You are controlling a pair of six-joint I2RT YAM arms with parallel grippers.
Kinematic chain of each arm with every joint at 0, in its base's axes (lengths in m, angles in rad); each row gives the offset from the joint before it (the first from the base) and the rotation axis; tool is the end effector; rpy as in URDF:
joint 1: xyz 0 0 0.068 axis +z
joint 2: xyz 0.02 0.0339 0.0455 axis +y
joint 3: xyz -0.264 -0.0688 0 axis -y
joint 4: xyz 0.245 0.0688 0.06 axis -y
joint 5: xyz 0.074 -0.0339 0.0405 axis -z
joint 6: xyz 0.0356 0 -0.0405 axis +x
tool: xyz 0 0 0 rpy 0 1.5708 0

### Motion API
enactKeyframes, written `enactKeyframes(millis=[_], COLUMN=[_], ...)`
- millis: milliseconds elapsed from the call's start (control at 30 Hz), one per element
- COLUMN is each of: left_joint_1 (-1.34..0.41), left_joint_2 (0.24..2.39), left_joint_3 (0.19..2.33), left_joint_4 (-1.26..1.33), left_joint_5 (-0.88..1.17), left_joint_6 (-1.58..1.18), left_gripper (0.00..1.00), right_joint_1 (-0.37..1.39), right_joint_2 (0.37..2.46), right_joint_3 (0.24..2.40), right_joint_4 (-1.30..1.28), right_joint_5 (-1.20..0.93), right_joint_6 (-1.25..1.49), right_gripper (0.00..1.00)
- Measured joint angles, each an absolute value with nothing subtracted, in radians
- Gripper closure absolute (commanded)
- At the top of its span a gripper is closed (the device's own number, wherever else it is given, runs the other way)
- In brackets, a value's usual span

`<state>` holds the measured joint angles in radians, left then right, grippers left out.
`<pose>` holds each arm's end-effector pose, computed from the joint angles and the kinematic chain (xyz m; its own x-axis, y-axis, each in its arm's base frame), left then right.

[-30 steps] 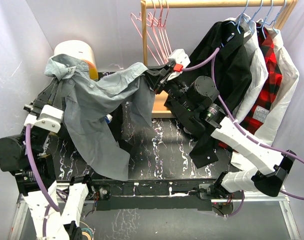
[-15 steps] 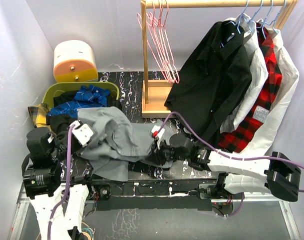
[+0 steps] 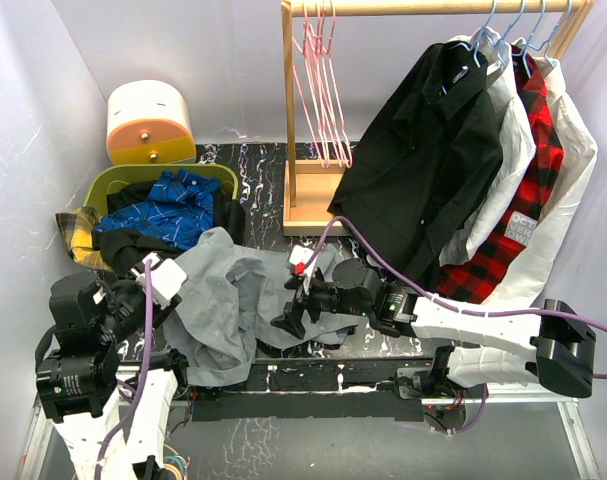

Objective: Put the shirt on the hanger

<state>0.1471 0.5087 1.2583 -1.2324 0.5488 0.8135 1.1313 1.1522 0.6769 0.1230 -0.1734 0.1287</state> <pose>0.0228 -0.0154 0.4045 -0.0742 0.6158 -0.7844 0.5618 0.6757 0.4773 0.1052 0.2382 0.2583 -0.2689 -0.2747 -0.9232 -0.9335 0.3104 0.1795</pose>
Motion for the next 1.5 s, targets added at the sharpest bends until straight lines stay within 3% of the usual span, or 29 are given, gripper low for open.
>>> enactKeyframes(millis=[333, 567, 733, 933, 1267, 1300, 1333, 1400, 1433, 1500], left_joint_1=[0.136, 0.215, 0.279, 0.32, 0.32, 0.319, 0.318, 0.316, 0.316, 0.313], left_joint_2=[0.676, 0.717, 0.698, 0.698, 0.668, 0.664, 0.662, 0.659, 0.657, 0.65], left_joint_3=[1.389, 1.419, 1.561, 1.707, 1.683, 1.673, 1.668, 1.658, 1.653, 1.637], left_joint_4=[-1.242, -1.186, -1.071, -0.871, -0.779, -0.777, -0.778, -0.776, -0.772, -0.758], left_joint_5=[0.375, 0.37, 0.152, -0.316, -0.477, -0.48, -0.483, -0.487, -0.49, -0.499], left_joint_6=[0.559, 0.29, 0.101, 0.061, 0.062, 0.064, 0.067, 0.071, 0.072, 0.079], left_gripper=[0.39, 0.34, 0.36, 0.4, 0.41, 0.41, 0.41, 0.41, 0.41, 0.4], right_joint_1=[1.193, 1.34, 1.441, 1.511, 1.575, 1.575, 1.575, 1.575, 1.575, 1.574], right_joint_2=[1.077, 1.341, 1.545, 1.661, 1.917, 1.934, 1.95, 1.981, 1.998, 2.015], right_joint_3=[0.686, 0.98, 1.076, 1.087, 1.239, 1.251, 1.264, 1.299, 1.315, 1.321], right_joint_4=[0.12, 0.01, 0.094, 0.231, 0.387, 0.392, 0.395, 0.403, 0.415, 0.447], right_joint_5=[-0.23, -0.204, -0.034, 0.184, 0.582, 0.614, 0.651, 0.734, 0.779, 0.857], right_joint_6=[-0.48, -0.78, -0.709, -0.494, -0.26, -0.251, -0.244, -0.239, -0.239, -0.237], right_gripper=[0.02, 0.01, 0.02, 0.02, 0.01, 0.07, 0.24, 0.75, 0.88, 0.92])
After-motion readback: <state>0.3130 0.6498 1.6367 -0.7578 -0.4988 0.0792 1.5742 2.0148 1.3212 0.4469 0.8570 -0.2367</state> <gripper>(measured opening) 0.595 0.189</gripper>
